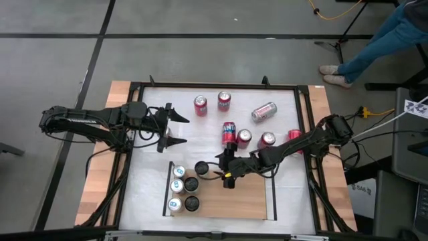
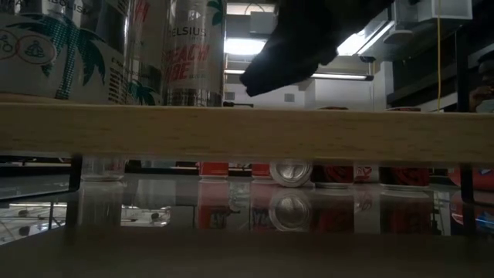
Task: Place canned beverage on shelf
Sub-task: Put the white soda can on the shelf aligned with the other white soda can
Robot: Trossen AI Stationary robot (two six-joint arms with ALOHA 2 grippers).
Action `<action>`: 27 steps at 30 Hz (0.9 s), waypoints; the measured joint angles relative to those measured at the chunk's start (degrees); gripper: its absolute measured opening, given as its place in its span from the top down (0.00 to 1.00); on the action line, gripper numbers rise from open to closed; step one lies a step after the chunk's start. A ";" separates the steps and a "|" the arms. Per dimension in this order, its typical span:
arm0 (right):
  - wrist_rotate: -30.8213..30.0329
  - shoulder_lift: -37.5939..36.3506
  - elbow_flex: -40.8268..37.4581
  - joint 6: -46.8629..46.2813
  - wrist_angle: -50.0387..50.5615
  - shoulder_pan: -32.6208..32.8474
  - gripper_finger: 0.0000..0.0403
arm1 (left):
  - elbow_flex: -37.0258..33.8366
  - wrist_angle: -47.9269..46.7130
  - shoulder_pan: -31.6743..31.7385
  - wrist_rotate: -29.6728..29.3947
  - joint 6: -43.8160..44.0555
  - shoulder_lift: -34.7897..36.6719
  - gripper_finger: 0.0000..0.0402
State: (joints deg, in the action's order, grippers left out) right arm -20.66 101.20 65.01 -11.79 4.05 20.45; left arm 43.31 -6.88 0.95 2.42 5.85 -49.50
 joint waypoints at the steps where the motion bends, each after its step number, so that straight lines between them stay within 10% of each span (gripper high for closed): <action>1: 0.28 0.24 0.02 0.04 -0.81 -0.33 0.29 | 0.00 0.05 -0.01 0.00 0.00 0.00 0.06; 27: 0.84 6.91 0.02 1.77 -12.64 -1.10 0.29 | 0.00 -0.03 -0.02 0.00 -0.37 0.00 0.06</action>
State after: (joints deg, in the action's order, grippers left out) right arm -19.82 108.12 65.04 -10.02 -8.59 19.35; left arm 43.31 -6.91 0.93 2.42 5.48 -49.50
